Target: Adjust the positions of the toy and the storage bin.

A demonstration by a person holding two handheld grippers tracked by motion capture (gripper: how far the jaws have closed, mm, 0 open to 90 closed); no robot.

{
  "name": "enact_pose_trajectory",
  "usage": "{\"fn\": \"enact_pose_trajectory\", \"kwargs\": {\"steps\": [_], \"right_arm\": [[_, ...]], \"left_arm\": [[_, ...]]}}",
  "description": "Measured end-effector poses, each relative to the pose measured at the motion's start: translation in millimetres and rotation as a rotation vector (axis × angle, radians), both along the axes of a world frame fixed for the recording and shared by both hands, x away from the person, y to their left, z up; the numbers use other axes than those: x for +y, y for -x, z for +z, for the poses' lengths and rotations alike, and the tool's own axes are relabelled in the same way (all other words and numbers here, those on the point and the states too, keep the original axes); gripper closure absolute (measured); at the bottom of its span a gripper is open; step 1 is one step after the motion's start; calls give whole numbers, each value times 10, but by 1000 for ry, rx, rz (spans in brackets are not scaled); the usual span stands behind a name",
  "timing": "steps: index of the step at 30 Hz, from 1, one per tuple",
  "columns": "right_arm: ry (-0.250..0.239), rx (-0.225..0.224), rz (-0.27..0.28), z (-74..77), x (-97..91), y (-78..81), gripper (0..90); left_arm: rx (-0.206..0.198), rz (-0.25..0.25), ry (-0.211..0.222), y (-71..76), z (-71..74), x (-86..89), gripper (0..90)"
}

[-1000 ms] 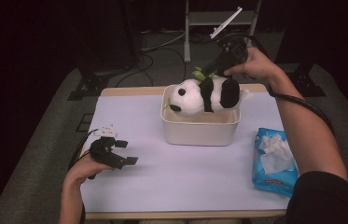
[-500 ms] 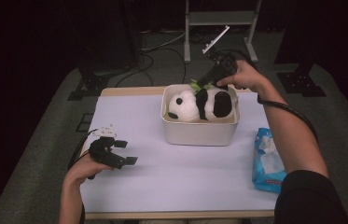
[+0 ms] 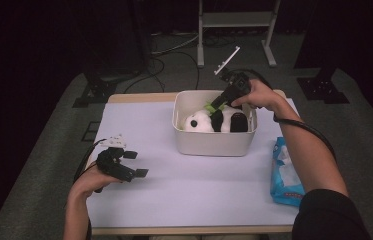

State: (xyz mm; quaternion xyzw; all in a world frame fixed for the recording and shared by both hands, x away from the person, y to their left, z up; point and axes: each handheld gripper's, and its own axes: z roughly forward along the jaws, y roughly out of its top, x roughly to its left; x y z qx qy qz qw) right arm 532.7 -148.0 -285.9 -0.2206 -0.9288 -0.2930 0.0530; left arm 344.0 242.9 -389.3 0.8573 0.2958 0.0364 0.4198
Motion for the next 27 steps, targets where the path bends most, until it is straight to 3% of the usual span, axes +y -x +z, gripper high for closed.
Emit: {"fn": "enact_pose_trajectory", "kwargs": {"steps": [5, 14, 16, 21, 27], "right_arm": [[-8, 8, -6, -79, -31, 17, 883], [20, 30, -6, -138, -98, 63, 845], [-5, 33, -11, -114, -133, 75, 838], [3, 39, -20, -90, -188, 109, 796], [-36, 46, -38, -63, -296, 157, 748]], "left_arm": [[0, -2, 1, 1, -1, -8, 99], [3, -6, -4, 2, -4, -24, 99], [0, -5, -1, 1, -1, -26, 99], [3, -7, -6, 3, -3, -38, 99], [-2, -16, -14, -4, -2, -44, 99]]}}
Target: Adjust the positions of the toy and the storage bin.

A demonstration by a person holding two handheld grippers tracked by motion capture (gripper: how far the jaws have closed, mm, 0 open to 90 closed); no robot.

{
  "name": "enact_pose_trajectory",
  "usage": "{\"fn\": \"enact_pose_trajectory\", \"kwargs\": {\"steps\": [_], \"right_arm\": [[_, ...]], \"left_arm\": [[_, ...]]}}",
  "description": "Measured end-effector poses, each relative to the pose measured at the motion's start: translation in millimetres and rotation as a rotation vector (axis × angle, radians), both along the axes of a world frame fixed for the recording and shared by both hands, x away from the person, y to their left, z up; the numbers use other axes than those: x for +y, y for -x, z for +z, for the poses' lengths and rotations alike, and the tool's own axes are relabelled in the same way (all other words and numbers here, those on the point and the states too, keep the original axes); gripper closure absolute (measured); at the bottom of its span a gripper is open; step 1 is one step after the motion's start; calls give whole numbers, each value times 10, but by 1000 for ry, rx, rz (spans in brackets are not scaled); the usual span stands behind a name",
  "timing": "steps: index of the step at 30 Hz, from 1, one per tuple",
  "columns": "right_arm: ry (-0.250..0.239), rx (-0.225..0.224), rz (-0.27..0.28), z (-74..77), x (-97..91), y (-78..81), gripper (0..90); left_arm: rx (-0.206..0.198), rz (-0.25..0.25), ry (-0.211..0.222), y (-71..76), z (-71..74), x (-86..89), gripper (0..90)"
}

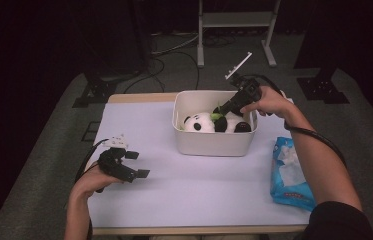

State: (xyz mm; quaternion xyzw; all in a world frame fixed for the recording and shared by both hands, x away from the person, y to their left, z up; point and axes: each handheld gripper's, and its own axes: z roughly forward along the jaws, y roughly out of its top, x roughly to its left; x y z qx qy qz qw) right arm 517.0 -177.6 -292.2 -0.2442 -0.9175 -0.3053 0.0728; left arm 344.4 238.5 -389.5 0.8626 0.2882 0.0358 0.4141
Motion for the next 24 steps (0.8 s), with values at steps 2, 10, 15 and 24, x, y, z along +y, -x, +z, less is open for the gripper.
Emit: {"fn": "enact_pose_trajectory", "kwargs": {"steps": [2, 10, 15, 24], "right_arm": [[-6, -9, -5, 23, -36, 23, 746], [-47, -12, -20, 140, -180, 128, 665], [-78, -15, -40, 217, -323, 196, 605], [-109, -40, -70, 265, -511, 309, 540]], "left_arm": [[-1, 2, -4, -3, 0, -5, 99], [-3, 0, -8, -4, 9, -30, 99], [-6, 4, -9, -4, 15, -18, 99], [-20, -18, -15, -2, 19, -39, 99]]}}
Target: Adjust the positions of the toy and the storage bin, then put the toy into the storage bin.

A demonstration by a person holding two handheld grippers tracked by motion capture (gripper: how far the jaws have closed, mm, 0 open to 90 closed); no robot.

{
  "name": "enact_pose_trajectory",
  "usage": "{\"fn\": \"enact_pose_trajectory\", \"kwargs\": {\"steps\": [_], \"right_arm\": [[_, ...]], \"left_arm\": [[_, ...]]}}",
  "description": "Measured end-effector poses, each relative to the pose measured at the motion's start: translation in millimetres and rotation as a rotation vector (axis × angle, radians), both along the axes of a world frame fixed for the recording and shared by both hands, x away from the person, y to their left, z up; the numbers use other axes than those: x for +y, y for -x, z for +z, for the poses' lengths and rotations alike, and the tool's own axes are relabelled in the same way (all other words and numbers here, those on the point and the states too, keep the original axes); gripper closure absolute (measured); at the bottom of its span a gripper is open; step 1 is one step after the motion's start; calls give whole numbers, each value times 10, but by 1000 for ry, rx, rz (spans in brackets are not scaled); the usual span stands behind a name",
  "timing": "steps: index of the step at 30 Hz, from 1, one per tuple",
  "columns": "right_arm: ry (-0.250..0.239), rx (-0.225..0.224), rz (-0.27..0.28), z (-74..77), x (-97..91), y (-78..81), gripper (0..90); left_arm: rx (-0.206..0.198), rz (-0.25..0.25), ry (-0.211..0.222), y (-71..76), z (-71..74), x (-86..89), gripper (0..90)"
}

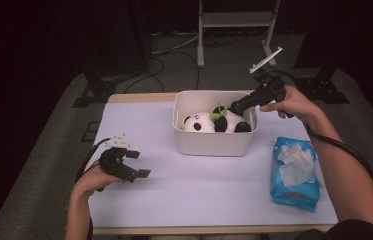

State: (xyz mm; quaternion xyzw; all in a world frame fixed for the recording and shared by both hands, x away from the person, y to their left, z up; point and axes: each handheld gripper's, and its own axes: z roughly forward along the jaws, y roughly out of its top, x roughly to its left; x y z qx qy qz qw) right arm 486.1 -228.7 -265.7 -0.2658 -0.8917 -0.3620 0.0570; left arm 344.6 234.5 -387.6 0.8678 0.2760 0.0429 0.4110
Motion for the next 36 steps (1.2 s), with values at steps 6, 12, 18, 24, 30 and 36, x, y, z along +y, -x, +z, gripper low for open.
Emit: {"fn": "enact_pose_trajectory", "kwargs": {"steps": [6, 12, 18, 24, 30, 36], "right_arm": [[-1, 5, 1, -7, -37, 53, 530], [-8, -3, 5, -16, -76, 116, 524], [-18, -8, 0, -3, -130, 186, 522], [-30, -4, -12, -11, -215, 247, 518], [-25, 8, -25, -63, -297, 300, 504], [-21, 14, -34, -127, -353, 348, 502]], "left_arm": [[-1, 12, 5, -3, 4, 16, 95], [-2, 3, 0, -12, 3, -10, 95], [1, -2, -3, -7, 1, -21, 95], [3, -5, 2, -7, -3, -23, 95], [3, -14, 1, -5, -8, -42, 95], [1, -3, 1, 1, -1, -31, 95]]}}
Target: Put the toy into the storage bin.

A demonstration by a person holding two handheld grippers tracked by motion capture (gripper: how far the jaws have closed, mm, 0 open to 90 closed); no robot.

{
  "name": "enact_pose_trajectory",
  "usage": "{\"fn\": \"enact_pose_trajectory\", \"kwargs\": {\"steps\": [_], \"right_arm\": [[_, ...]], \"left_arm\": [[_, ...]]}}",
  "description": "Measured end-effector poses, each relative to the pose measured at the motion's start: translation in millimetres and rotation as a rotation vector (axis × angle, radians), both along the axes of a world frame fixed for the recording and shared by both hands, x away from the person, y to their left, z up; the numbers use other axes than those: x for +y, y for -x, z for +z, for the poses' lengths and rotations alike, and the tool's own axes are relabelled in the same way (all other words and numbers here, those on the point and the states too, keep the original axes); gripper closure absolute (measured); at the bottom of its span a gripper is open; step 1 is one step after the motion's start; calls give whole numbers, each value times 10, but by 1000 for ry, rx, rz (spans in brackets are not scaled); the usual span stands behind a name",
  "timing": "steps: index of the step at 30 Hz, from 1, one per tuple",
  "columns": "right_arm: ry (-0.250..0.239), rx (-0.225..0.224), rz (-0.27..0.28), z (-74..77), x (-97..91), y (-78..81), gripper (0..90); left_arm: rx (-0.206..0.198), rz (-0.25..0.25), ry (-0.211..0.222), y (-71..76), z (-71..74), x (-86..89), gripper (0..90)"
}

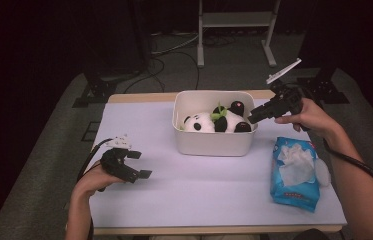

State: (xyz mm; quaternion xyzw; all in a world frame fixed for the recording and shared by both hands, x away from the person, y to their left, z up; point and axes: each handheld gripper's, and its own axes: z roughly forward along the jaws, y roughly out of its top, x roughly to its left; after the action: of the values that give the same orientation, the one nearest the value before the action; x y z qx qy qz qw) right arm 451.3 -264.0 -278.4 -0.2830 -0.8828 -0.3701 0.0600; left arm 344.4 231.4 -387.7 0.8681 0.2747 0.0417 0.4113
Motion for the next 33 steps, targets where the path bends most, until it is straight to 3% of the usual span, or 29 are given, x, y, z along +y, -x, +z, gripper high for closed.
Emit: {"fn": "enact_pose_trajectory", "kwargs": {"steps": [10, 22, 33], "right_arm": [[-8, 6, -26, -81, -149, 111, 500], [-2, 28, -50, -282, -318, 272, 498], [-35, 31, -74, -446, -473, 476, 497]], "left_arm": [[-4, 8, 4, 11, 14, 30, 95], [2, 6, -4, 13, 0, 15, 95], [3, 4, -1, 19, 1, 10, 95]]}}
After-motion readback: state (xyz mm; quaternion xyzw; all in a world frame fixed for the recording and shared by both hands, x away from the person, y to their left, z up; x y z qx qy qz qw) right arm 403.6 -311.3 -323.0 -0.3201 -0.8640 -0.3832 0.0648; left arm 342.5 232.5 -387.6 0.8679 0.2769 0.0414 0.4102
